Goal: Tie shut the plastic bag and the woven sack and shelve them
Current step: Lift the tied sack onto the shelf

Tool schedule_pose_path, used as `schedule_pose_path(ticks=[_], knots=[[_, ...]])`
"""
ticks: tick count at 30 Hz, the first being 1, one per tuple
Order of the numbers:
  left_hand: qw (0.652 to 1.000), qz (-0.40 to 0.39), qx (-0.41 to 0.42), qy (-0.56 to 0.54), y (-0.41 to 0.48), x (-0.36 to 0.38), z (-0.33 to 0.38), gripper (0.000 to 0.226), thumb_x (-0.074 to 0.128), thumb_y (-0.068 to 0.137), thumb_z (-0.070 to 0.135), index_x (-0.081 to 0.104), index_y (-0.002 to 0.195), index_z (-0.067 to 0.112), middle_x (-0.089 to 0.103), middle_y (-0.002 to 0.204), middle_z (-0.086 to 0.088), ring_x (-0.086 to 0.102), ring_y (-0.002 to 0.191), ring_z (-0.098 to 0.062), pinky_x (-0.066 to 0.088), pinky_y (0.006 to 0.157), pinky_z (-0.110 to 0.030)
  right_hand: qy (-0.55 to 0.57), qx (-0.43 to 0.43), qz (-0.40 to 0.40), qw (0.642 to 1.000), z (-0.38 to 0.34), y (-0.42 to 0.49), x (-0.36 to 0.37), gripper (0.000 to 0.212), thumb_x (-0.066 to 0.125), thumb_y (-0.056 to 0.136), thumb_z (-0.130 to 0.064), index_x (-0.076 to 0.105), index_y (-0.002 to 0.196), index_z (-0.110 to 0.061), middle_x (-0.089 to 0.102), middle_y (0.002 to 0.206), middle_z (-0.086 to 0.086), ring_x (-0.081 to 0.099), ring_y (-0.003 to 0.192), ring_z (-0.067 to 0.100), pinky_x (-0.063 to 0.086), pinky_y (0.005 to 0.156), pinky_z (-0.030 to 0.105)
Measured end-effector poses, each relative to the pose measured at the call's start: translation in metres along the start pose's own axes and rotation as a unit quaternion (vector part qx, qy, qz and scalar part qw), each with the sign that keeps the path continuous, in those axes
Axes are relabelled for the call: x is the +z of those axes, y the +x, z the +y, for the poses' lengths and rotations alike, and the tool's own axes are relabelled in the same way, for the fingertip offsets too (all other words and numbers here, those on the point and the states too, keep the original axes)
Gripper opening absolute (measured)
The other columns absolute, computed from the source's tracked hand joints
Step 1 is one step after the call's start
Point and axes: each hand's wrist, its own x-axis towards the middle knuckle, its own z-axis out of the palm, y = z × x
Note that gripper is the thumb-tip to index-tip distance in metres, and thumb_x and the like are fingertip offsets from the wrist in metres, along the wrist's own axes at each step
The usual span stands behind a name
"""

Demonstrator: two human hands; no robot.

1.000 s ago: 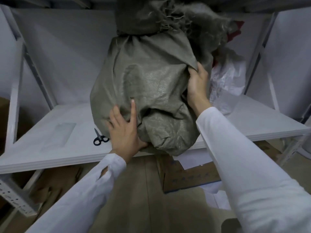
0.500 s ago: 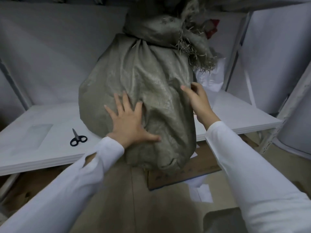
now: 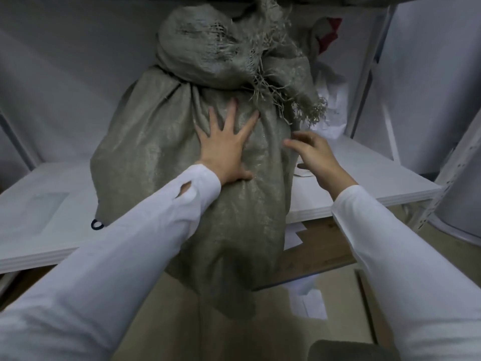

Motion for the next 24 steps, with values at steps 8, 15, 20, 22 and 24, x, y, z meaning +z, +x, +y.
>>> schedule_pose_path(ticks=[8, 15, 20, 22, 24], knots=[[1.000, 0.005, 0.017, 0.015, 0.048, 0.022, 0.006, 0.131, 0.079, 0.055, 0.064, -0.013, 0.146, 0.046, -0.020, 0.158, -0.004, -0.004, 0.142, -0.051, 0.026, 0.103, -0.072, -0.155, 0.026, 0.121, 0.980, 0.038, 0.085, -0.017, 0.070, 0.071, 0.082, -0.021, 0.038, 0.142, -0.005, 0.043, 0.143, 0.013, 0.044, 0.130, 0.029, 0.038, 0.095, 0.027], [1.000, -0.004, 0.005, 0.014, 0.074, 0.032, 0.012, 0.133, 0.079, 0.052, 0.066, -0.012, 0.146, 0.046, -0.021, 0.158, -0.005, -0.006, 0.141, -0.051, 0.024, 0.102, -0.073, -0.267, 0.046, 0.080, 0.959, 0.072, 0.143, -0.012, 0.049, 0.063, 0.082, -0.022, 0.056, 0.131, -0.022, 0.023, 0.154, 0.013, 0.035, 0.136, 0.040, 0.031, 0.113, 0.038], [1.000, -0.011, 0.006, 0.013, 0.078, 0.036, 0.014, 0.133, 0.079, 0.051, 0.066, -0.011, 0.146, 0.046, -0.021, 0.158, -0.004, -0.006, 0.141, -0.051, 0.025, 0.103, -0.073, -0.349, 0.032, 0.004, 0.937, 0.080, 0.171, -0.015, 0.042, 0.051, 0.091, -0.023, 0.058, 0.132, -0.028, 0.002, 0.162, 0.008, 0.003, 0.147, 0.034, 0.012, 0.119, 0.044], [1.000, -0.013, 0.006, 0.012, 0.078, 0.037, 0.013, 0.133, 0.079, 0.051, 0.066, -0.011, 0.146, 0.046, -0.021, 0.158, -0.004, -0.007, 0.141, -0.051, 0.024, 0.103, -0.073, -0.365, 0.041, -0.024, 0.930, 0.085, 0.180, -0.017, 0.042, 0.048, 0.093, -0.024, 0.056, 0.134, -0.027, 0.003, 0.163, 0.006, 0.001, 0.148, 0.033, 0.010, 0.120, 0.047], [1.000, -0.014, 0.005, 0.013, 0.078, 0.037, 0.014, 0.133, 0.080, 0.052, 0.066, -0.011, 0.147, 0.046, -0.021, 0.158, -0.004, -0.007, 0.142, -0.051, 0.025, 0.103, -0.073, -0.385, 0.042, -0.025, 0.922, 0.090, 0.185, -0.018, 0.048, 0.048, 0.093, -0.024, 0.048, 0.140, -0.016, 0.010, 0.161, 0.005, 0.007, 0.147, 0.031, 0.015, 0.119, 0.050]])
